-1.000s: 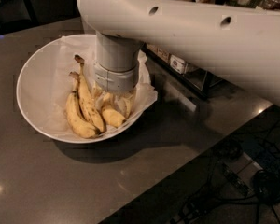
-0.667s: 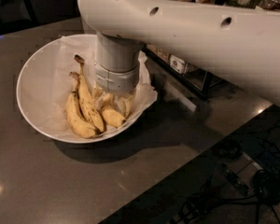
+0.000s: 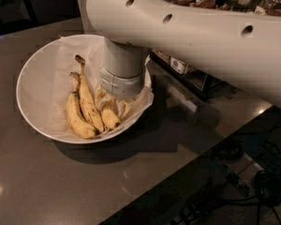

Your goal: Pick banana from white bowl

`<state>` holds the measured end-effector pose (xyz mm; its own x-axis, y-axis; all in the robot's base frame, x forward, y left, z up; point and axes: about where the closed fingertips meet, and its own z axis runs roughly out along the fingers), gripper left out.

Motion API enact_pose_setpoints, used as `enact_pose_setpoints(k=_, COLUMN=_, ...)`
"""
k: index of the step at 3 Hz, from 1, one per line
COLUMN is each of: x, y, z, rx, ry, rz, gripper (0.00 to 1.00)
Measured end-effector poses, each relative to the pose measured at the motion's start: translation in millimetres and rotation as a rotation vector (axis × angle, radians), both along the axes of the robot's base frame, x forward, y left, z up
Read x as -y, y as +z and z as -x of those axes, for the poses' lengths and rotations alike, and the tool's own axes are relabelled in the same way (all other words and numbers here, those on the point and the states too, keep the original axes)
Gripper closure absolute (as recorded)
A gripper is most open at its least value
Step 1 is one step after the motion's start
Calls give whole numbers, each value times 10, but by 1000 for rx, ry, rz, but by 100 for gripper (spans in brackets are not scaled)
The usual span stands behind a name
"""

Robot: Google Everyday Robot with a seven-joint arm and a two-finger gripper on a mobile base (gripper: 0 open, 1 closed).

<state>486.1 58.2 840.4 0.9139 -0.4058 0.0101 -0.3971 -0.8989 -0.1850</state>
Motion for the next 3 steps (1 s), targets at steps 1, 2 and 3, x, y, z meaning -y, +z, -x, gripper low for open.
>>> enact_pose_setpoints(k=1, x=48, y=71, z=12, rx=57, ry=-43, rz=-39, gripper=100)
enact_pose_setpoints(k=2, x=151, y=210, z=43, rx=134, ry=-101, rz=-101, gripper=100)
enact_pose_setpoints(k=3, x=252, y=339, z=81, rx=208, ry=-152, rz=-171, gripper=100)
